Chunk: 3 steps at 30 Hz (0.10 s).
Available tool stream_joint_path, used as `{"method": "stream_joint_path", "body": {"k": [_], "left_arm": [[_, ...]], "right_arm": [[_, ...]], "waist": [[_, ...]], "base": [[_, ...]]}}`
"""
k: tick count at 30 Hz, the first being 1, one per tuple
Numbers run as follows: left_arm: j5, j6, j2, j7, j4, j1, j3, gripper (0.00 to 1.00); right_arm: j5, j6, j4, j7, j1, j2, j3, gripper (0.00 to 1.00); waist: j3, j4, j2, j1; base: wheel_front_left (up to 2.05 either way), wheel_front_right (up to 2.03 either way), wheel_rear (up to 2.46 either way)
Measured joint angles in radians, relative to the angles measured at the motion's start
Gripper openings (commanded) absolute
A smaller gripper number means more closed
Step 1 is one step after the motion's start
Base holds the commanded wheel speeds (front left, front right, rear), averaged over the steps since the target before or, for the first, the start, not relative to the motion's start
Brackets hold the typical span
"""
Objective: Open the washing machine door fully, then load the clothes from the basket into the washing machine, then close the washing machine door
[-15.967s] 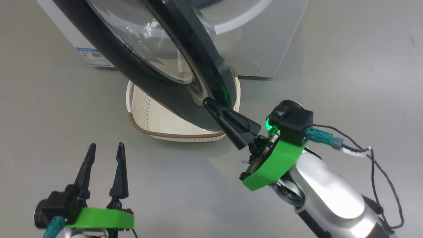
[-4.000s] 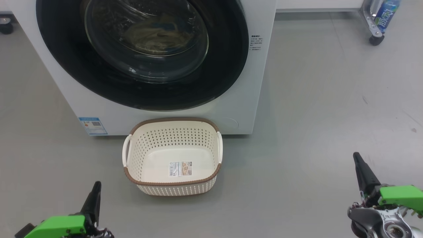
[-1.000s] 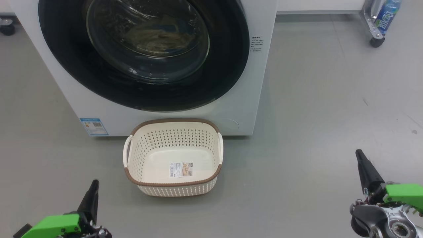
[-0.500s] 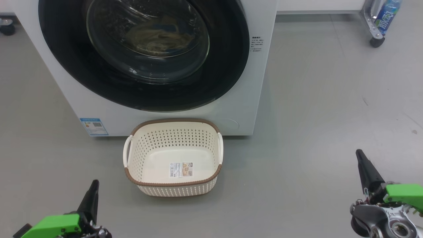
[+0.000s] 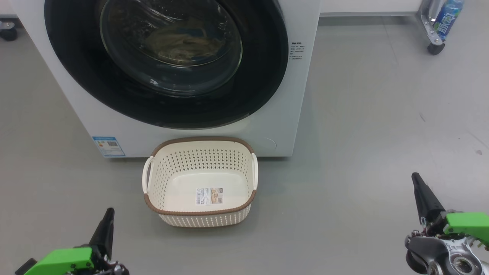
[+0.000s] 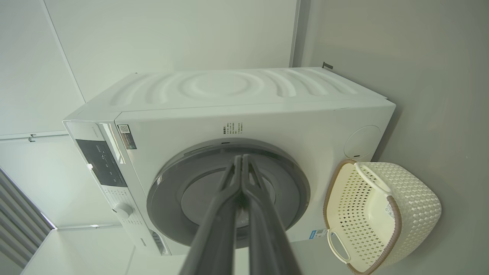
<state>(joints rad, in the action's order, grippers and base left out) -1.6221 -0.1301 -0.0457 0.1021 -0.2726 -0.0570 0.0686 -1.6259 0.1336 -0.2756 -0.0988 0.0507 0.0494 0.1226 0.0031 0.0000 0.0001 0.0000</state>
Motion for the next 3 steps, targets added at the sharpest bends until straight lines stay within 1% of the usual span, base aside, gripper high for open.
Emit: {"method": "stream_joint_path", "body": {"k": [3], "left_arm": [[0.002,0.0,0.0,0.001,0.0,0.0,0.0,0.0]], "right_arm": [[0.005,0.0,0.0,0.0,0.0,0.0,0.0,0.0]], "waist": [[0.0,0.0,0.0,0.0]], "base": [[0.0,0.0,0.0]]}}
